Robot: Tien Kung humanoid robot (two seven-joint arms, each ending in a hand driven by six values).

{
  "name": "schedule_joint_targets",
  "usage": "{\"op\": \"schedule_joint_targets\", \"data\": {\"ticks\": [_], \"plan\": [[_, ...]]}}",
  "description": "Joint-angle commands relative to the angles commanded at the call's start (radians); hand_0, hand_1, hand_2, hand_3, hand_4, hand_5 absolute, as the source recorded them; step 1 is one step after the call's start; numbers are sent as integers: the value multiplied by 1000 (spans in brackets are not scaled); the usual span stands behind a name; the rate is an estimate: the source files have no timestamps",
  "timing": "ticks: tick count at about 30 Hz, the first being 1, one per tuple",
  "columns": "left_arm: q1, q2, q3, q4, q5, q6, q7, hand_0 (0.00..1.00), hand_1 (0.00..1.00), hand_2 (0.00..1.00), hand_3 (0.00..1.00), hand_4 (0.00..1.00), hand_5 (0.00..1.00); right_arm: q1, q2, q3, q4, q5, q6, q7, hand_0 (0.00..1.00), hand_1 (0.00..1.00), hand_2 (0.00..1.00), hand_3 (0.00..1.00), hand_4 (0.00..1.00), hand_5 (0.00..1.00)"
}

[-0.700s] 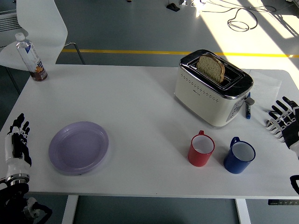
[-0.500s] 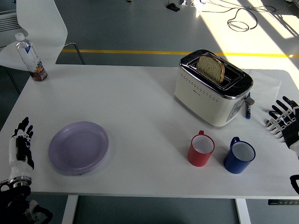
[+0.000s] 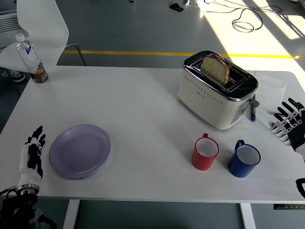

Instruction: Push plate across desktop,pick up the break from the machine,place the break in the plate

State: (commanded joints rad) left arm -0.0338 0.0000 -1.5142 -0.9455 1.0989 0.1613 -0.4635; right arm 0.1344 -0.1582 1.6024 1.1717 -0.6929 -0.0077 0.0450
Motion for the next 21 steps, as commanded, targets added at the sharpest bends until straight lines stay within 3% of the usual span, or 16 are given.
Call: {"op": "schedule_joint_targets", "data": {"ticks": [21], "plan": [[4, 0, 57, 2, -9, -17, 3, 916, 922, 953, 862, 519, 998, -10, -1, -5, -1, 1, 0, 1, 781, 735, 729, 720, 509, 572]]}}
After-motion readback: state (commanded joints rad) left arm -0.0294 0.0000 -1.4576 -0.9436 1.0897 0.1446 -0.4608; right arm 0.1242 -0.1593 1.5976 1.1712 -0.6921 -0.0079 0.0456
